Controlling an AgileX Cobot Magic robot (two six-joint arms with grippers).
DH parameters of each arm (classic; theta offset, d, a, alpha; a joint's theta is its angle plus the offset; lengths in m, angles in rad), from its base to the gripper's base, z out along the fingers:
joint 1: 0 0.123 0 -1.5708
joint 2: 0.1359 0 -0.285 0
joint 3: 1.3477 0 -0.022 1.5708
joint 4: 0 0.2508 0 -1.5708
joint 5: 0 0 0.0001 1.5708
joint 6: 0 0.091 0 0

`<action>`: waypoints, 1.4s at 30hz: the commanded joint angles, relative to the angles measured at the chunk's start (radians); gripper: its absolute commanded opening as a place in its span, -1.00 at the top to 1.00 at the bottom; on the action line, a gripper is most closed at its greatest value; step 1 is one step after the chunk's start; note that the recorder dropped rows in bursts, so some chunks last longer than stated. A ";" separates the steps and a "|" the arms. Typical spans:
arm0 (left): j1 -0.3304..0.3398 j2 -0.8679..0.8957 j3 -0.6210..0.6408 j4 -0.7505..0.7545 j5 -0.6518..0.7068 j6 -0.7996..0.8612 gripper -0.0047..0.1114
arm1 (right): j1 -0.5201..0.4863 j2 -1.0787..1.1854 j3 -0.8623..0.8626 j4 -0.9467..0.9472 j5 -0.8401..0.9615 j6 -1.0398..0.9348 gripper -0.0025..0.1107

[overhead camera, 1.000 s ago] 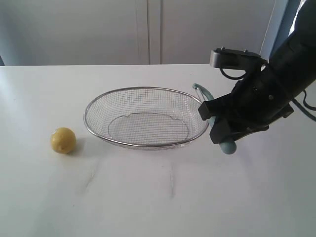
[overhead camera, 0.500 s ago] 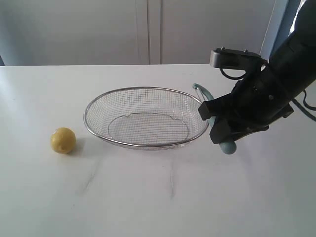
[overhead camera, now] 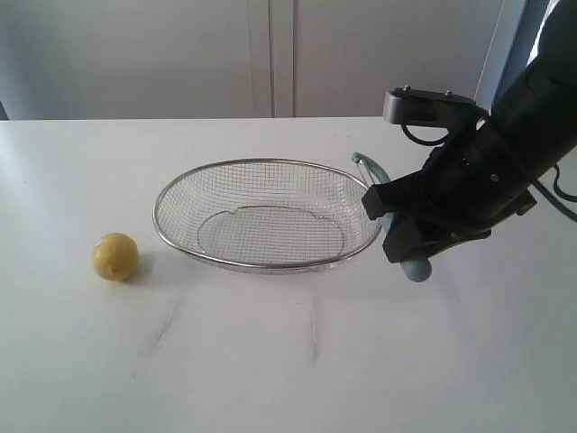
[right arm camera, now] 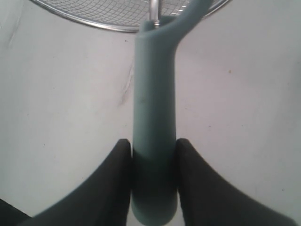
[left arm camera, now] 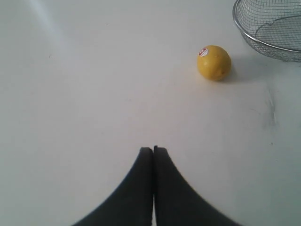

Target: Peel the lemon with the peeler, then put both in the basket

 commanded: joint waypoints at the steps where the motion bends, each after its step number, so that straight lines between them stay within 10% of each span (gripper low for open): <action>1: -0.001 0.003 -0.011 -0.017 0.013 -0.010 0.92 | -0.012 -0.011 0.006 0.006 -0.005 -0.007 0.96; 42: -0.001 0.003 -0.011 -0.018 0.093 -0.123 0.92 | -0.012 -0.011 0.006 0.006 -0.005 -0.007 0.96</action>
